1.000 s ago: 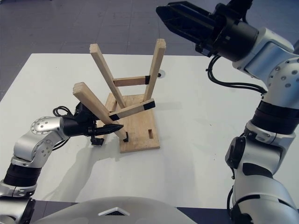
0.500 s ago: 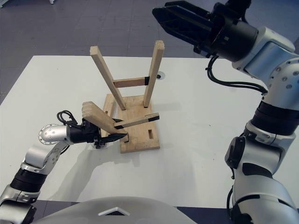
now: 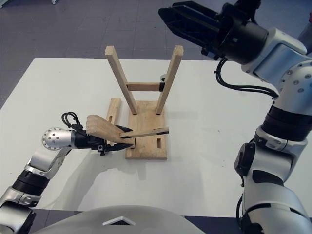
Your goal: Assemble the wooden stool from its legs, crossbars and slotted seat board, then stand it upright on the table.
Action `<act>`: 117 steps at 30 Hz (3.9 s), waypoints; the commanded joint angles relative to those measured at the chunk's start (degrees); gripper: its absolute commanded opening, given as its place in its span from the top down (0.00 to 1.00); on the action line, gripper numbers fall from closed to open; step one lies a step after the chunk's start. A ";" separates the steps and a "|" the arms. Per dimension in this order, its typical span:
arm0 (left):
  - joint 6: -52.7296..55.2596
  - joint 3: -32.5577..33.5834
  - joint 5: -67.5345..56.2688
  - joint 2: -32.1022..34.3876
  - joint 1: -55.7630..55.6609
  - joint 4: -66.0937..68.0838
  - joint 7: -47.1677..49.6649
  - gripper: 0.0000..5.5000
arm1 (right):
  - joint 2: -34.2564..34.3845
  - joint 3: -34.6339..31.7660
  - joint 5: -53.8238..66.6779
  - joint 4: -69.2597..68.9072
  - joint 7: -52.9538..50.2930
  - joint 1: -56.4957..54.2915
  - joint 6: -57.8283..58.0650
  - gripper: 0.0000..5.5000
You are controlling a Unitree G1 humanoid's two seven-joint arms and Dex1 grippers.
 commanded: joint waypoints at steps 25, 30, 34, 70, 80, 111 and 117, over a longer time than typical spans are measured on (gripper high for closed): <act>4.95 -6.60 12.89 4.16 -0.34 11.80 3.96 0.52 | 0.31 -0.45 3.20 -2.31 -2.84 -0.56 0.66 0.00; 6.27 -5.09 13.27 3.08 -0.77 11.83 4.19 0.39 | 0.27 -0.51 3.24 -2.52 -3.13 -0.36 0.60 0.00; 7.83 -4.12 12.87 3.74 -0.92 9.52 3.25 0.26 | 0.30 -0.55 3.40 -2.92 -3.53 -0.29 0.66 0.00; 64.55 36.42 -54.02 5.43 -32.31 -23.90 37.65 0.27 | 0.69 -1.49 1.60 -5.66 -7.42 7.91 -0.41 0.00; 63.77 30.32 -75.80 0.75 -23.61 -32.76 64.89 0.52 | 0.62 -0.23 0.40 -4.78 -6.64 8.62 -1.13 0.00; 62.75 18.05 -76.11 -2.51 -11.51 -28.21 47.39 0.52 | 0.97 1.22 -11.74 7.06 -3.12 11.60 -7.89 0.00; 59.47 25.38 -76.26 -1.63 -29.70 -19.28 43.88 0.52 | 2.48 1.16 -12.00 5.19 -3.34 13.39 -7.50 0.00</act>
